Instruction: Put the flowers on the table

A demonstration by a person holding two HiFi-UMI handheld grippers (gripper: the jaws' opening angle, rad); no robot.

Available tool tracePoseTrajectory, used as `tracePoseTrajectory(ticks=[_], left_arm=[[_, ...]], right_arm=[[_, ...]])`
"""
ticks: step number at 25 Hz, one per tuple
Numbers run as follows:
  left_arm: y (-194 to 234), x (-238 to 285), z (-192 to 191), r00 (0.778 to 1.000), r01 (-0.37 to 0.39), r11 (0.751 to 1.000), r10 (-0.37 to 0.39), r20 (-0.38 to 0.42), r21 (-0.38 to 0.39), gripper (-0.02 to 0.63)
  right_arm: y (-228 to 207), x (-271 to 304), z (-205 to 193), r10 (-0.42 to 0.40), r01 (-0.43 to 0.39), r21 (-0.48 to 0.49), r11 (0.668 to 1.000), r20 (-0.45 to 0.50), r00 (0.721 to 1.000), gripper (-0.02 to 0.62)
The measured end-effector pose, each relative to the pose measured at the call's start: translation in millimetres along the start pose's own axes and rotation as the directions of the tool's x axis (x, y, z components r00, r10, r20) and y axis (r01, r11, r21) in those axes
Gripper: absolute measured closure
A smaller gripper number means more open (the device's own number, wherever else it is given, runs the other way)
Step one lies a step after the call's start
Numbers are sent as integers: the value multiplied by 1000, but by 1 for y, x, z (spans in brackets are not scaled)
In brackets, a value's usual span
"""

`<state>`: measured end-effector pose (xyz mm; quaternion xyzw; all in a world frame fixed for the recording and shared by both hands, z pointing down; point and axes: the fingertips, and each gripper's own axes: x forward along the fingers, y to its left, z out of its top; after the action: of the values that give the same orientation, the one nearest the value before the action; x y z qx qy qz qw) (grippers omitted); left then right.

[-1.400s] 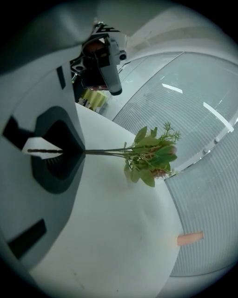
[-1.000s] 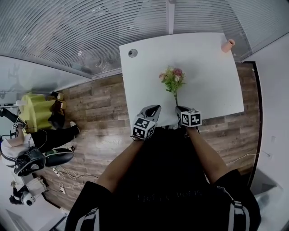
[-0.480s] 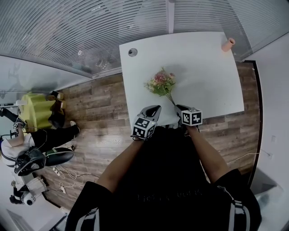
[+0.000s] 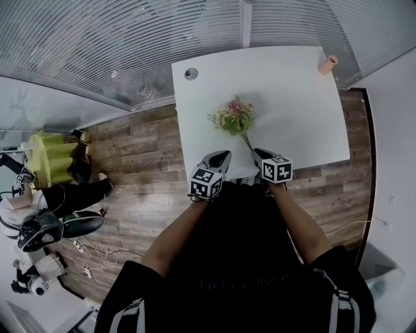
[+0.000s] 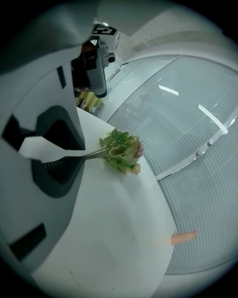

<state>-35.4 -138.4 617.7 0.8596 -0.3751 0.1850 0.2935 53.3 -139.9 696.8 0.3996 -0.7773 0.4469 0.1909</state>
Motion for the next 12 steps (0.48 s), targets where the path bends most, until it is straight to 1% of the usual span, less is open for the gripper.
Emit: tracePoseTrajectory(ticks=[6,9,12], left_arm=[[-4,-3,-2,1000,1,1000,-1,12,-13,588],[-4,-6,-5,1000,-2,999,3,19,-39,588],[-8,-11,-4,999,-7,999,8,36,-34,588]], right_arm=[[9,-5,0,18,-18,-50,999,-1,1000,558],[12,-10,-2,27,-27,-61,998,5,1000,558],[20,-17,-3,54,-52,-82,995,23,998,558]])
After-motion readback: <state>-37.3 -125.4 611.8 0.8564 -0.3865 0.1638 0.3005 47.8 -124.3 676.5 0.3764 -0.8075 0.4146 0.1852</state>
